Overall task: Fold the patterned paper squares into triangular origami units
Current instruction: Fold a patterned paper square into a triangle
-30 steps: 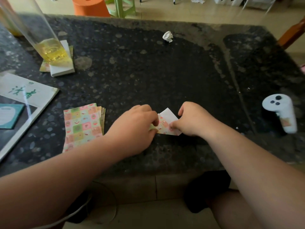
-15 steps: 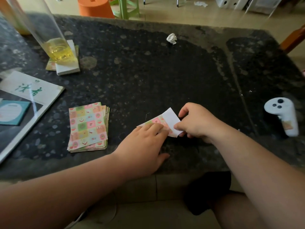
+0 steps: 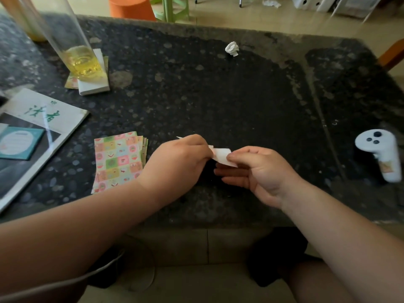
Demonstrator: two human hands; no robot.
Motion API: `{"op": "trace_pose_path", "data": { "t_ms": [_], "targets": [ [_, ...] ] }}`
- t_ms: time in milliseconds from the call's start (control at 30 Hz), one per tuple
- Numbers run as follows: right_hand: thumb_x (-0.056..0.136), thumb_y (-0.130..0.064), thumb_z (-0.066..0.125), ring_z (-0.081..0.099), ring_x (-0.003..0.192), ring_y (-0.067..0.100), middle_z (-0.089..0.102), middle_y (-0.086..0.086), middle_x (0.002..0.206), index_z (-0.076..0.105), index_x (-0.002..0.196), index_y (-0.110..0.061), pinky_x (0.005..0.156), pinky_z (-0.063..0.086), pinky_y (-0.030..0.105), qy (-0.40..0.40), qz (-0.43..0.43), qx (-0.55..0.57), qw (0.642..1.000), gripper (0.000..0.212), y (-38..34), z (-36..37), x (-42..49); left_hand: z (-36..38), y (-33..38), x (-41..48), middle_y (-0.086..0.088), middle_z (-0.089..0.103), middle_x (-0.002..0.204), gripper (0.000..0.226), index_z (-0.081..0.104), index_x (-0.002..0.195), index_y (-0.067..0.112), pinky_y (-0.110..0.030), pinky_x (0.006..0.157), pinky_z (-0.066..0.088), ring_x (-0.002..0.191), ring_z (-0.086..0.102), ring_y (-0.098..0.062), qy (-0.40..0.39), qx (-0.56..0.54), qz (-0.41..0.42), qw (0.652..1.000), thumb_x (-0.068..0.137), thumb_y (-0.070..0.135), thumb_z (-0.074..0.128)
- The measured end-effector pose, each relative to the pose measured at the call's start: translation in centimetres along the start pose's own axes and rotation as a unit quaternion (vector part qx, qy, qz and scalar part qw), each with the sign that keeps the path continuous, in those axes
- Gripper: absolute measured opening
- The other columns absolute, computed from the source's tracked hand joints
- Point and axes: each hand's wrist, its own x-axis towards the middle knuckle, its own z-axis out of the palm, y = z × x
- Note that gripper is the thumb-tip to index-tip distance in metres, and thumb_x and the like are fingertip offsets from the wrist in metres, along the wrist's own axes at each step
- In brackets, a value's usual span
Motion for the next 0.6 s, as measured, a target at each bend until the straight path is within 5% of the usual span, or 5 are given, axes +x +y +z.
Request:
{"op": "trace_pose_path", "data": {
  "t_ms": [100, 267, 433, 500, 600],
  "targets": [
    [0.097, 0.007, 0.055, 0.078, 0.086, 0.018, 0.077, 0.008, 0.099, 0.07, 0.105, -0.011, 0.066, 0.064, 0.032, -0.021, -0.109, -0.186, 0.976, 0.025, -0.2, -1.2, 0.4, 0.3, -0.7, 0.0, -0.001, 0.072, 0.103, 0.018, 0.078, 0.098, 0.011, -0.04, 0.079, 0.059, 0.09, 0.069, -0.022, 0.006, -0.03, -0.038, 0.999, 0.091, 0.009, 0.062],
    [0.087, -0.007, 0.078, 0.064, 0.084, 0.006, 0.066, -0.011, 0.094, 0.075, 0.111, -0.026, 0.075, 0.052, 0.014, -0.027, -0.321, -0.455, 0.83, 0.03, 1.3, -2.8, 1.8, 0.7, -1.3, -0.3, -0.002, 0.071, 0.106, 0.013, 0.076, 0.097, 0.01, -0.037, 0.085, 0.057, 0.094, 0.067, -0.02, -0.001, -0.033, -0.058, 0.998, 0.09, 0.005, 0.066],
    [0.089, -0.018, 0.075, 0.055, 0.083, 0.009, 0.06, -0.01, 0.087, 0.082, 0.099, -0.021, 0.067, 0.052, 0.033, -0.014, -0.455, -0.519, 0.724, 0.012, 2.3, -2.7, 2.7, 0.9, -1.3, -0.9, -0.004, 0.072, 0.115, 0.015, 0.08, 0.096, 0.013, -0.034, 0.097, 0.055, 0.103, 0.069, -0.021, -0.019, -0.02, -0.047, 0.999, 0.086, 0.004, 0.073],
    [0.09, -0.019, 0.071, 0.054, 0.083, 0.013, 0.058, -0.009, 0.087, 0.082, 0.097, -0.02, 0.064, 0.052, 0.037, -0.007, -0.467, -0.552, 0.691, 0.013, 2.4, -2.7, 2.9, 0.5, -1.1, -0.9, -0.004, 0.065, 0.134, 0.018, 0.08, 0.108, 0.02, -0.038, 0.119, 0.032, 0.128, 0.058, -0.025, -0.093, -0.006, -0.053, 0.994, 0.093, 0.014, 0.071],
    [0.09, -0.018, 0.071, 0.053, 0.085, 0.016, 0.058, -0.009, 0.089, 0.082, 0.097, -0.022, 0.065, 0.053, 0.042, -0.012, -0.434, -0.593, 0.678, 0.014, 2.7, -2.8, 3.0, -0.2, -1.0, -0.9, 0.008, 0.026, 0.165, 0.037, 0.057, 0.139, 0.045, -0.046, 0.126, -0.004, 0.156, 0.007, -0.016, -0.237, 0.085, -0.068, 0.965, 0.103, 0.045, 0.049]
  ]
}}
